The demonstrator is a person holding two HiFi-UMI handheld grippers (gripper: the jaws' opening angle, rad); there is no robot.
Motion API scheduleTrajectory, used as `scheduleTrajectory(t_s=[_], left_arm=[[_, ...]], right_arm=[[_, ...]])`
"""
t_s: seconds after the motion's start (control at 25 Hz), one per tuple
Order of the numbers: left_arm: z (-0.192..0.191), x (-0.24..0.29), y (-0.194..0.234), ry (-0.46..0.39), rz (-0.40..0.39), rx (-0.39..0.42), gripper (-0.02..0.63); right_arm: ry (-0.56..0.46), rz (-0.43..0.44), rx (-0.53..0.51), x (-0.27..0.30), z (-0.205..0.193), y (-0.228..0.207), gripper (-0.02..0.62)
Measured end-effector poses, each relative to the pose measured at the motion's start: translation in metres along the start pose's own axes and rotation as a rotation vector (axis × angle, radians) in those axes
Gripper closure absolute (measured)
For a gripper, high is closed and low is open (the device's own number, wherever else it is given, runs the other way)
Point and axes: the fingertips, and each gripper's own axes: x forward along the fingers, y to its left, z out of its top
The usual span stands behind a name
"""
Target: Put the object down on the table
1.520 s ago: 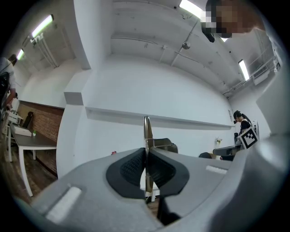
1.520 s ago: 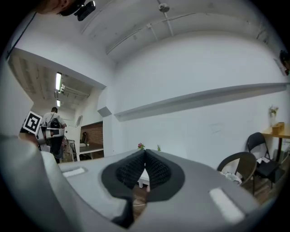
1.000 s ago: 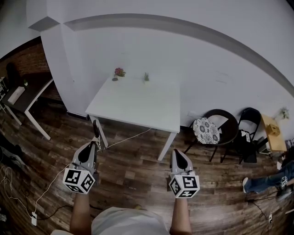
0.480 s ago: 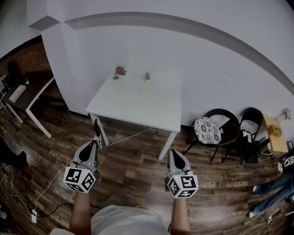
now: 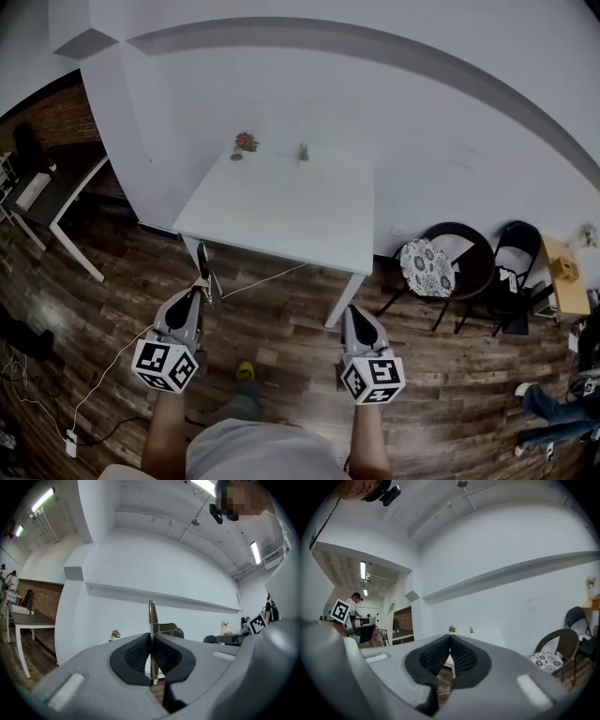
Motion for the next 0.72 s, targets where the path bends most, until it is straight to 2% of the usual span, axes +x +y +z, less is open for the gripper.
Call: scheduleTrajectory(t_s=[0.32, 0.72], left_arm=[[-0.011, 0.055, 0.034, 0.021, -0.002, -0.031, 0.595], [-0.008, 0.145, 0.111, 0.037, -0.042, -0.071, 0.595]], right_arm=[[0.03, -0.022, -0.011, 0.06, 0.002, -0.016, 0.592], [0.05, -0.084, -0.019, 0.16, 0.017, -0.015, 0.592]])
